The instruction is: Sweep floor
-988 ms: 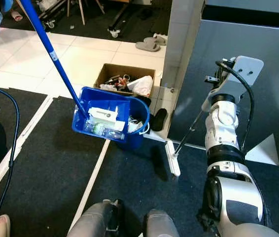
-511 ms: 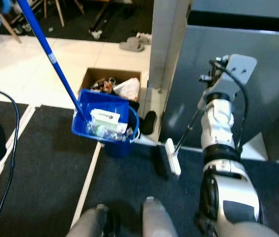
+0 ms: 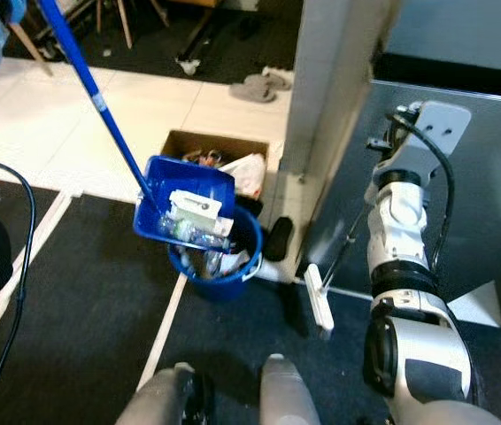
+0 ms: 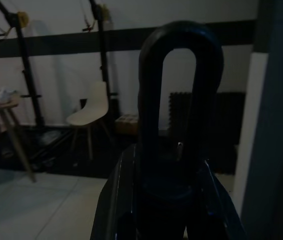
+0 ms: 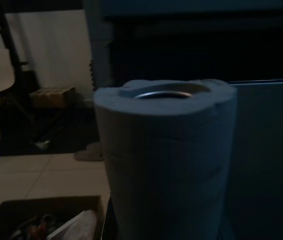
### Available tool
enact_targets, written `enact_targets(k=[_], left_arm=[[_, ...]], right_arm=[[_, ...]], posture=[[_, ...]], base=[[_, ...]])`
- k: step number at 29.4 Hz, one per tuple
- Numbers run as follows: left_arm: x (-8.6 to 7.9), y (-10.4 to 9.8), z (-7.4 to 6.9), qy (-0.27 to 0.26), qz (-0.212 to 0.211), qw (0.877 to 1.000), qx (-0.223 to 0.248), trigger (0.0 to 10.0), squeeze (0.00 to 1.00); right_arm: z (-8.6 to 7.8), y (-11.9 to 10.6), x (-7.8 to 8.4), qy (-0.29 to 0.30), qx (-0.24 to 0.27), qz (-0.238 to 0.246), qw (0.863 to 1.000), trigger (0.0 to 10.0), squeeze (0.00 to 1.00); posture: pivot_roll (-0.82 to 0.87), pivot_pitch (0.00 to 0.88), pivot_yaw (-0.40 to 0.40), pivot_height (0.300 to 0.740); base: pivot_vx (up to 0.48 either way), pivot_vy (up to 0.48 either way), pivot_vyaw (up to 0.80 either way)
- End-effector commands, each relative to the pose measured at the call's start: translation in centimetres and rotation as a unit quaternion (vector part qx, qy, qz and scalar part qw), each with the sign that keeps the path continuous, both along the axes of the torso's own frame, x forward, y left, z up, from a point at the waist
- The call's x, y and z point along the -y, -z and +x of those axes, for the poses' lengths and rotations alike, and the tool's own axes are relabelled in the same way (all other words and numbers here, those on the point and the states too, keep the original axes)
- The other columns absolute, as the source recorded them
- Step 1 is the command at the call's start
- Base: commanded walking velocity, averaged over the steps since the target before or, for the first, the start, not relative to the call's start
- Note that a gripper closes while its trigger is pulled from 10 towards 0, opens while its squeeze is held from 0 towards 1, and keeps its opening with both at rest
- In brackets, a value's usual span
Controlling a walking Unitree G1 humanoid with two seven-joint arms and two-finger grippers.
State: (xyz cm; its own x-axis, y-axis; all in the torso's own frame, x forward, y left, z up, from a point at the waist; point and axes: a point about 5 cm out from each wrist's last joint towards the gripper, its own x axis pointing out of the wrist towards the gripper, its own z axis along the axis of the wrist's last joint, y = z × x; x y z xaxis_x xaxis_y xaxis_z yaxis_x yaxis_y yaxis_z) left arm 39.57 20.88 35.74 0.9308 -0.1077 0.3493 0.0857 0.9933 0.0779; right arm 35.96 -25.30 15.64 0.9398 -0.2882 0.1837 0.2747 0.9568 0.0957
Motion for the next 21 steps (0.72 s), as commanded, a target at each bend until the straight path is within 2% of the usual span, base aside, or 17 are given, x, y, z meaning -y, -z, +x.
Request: enact_targets(k=[1, 5, 16, 21], left_arm=[[0.4, -1.1, -0.4, 0.008, 0.009, 1.000, 0.026, 10.0, 0.00], [0.1, -1.1, -0.4, -0.001, 0.020, 0.999, 0.024, 10.0, 0.00], [-0.4, -0.2, 0.0, -0.010, 0.020, 1.000, 0.005, 10.0, 0.00], [-0.6, 0.4, 0.2, -0.020, 0.044, 0.999, 0.001, 10.0, 0.00]], right_arm=[[0.1, -0.9, 0.1, 0.002, 0.024, -0.002, 1.000, 10.0, 0.00], [0.1, -0.9, 0.0, 0.002, 0.023, -0.002, 1.000, 10.0, 0.00], [0.1, -0.8, 0.0, 0.002, 0.023, -0.001, 1.000, 10.0, 0.00], [0.1, -0.9, 0.0, 0.003, 0.023, -0.003, 1.000, 10.0, 0.00]], posture=[[-0.03, 0.000, 0.060, 0.740], [-0.03, 0.000, 0.059, 0.740], [-0.03, 0.000, 0.060, 0.740], [-0.03, 0.000, 0.057, 0.740]], base=[[0.000, 0.000, 0.00], [0.000, 0.000, 0.00], [0.000, 0.000, 0.00], [0.000, 0.000, 0.00]])
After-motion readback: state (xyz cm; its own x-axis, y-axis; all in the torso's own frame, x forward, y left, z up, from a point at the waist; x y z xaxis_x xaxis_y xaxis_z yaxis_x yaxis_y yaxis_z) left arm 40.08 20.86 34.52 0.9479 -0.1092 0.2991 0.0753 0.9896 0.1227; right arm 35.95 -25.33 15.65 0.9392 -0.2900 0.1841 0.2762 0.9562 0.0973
